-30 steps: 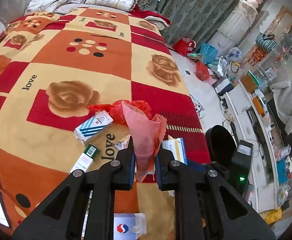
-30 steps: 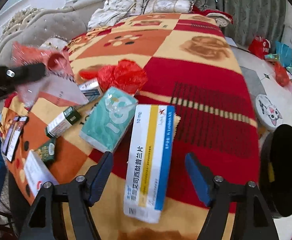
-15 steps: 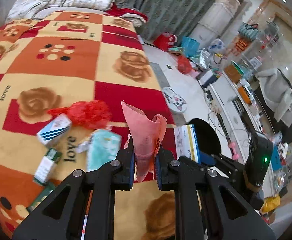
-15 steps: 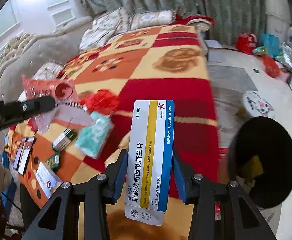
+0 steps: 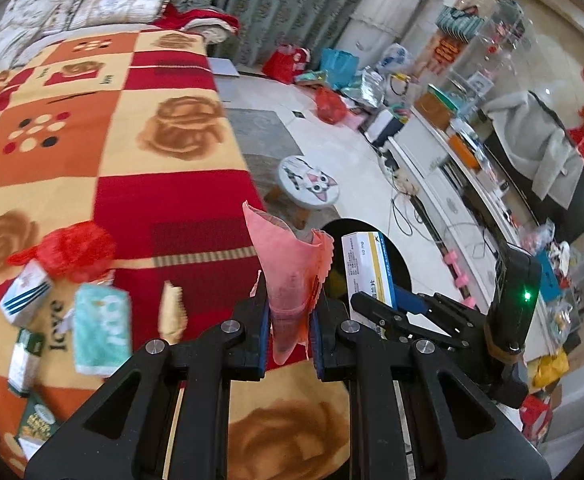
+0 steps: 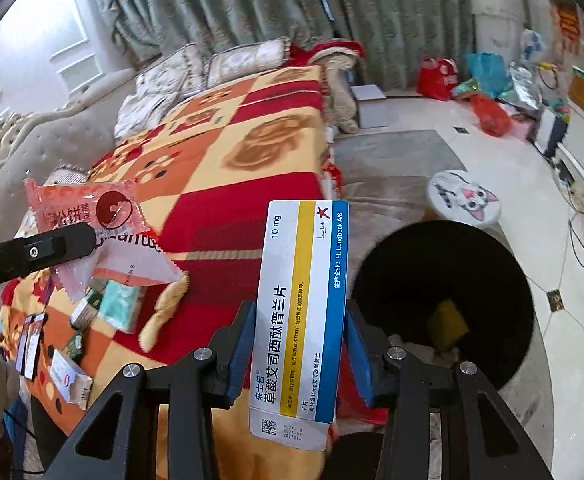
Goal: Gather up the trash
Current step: 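Carry the pink bag and medicine box over the black bin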
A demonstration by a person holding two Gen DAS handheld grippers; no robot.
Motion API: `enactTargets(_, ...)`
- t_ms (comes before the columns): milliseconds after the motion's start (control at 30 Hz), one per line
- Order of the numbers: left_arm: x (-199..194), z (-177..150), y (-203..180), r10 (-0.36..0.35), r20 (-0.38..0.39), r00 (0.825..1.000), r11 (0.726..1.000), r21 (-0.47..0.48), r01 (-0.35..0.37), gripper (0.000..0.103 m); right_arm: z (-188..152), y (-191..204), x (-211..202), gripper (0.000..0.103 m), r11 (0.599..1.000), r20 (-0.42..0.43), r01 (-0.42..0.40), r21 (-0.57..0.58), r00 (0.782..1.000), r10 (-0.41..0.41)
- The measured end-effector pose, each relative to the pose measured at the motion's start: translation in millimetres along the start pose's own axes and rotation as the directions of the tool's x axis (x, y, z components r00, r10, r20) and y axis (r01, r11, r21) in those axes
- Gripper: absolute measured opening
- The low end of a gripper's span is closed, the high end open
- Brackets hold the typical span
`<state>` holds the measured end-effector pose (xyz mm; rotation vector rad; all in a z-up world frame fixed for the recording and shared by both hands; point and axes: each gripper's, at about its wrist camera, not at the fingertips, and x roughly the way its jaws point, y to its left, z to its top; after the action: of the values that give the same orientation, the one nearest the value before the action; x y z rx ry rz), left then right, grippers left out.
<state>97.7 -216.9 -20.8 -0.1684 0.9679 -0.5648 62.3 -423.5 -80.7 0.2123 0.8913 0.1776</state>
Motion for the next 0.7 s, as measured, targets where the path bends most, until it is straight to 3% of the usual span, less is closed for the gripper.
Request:
enactTargets(433, 53.9, 12.9, -50.4, -0.071, -0.062, 0.996, 0.996, 0.049, 0.074, 0.014, -2.6, -77.7, -6.3, 0.042, 0.988, 0.003, 0.081, 0.132, 0.997, -0.083)
enactTargets(700, 88.1, 14.8, -73.7, -0.122, -0.102, 0.987, 0.990, 0.057, 0.129, 0.014, -3.7, -104.9, -1.4, 0.042, 0.977, -0.012, 0.112, 0.181, 0.994, -0.112)
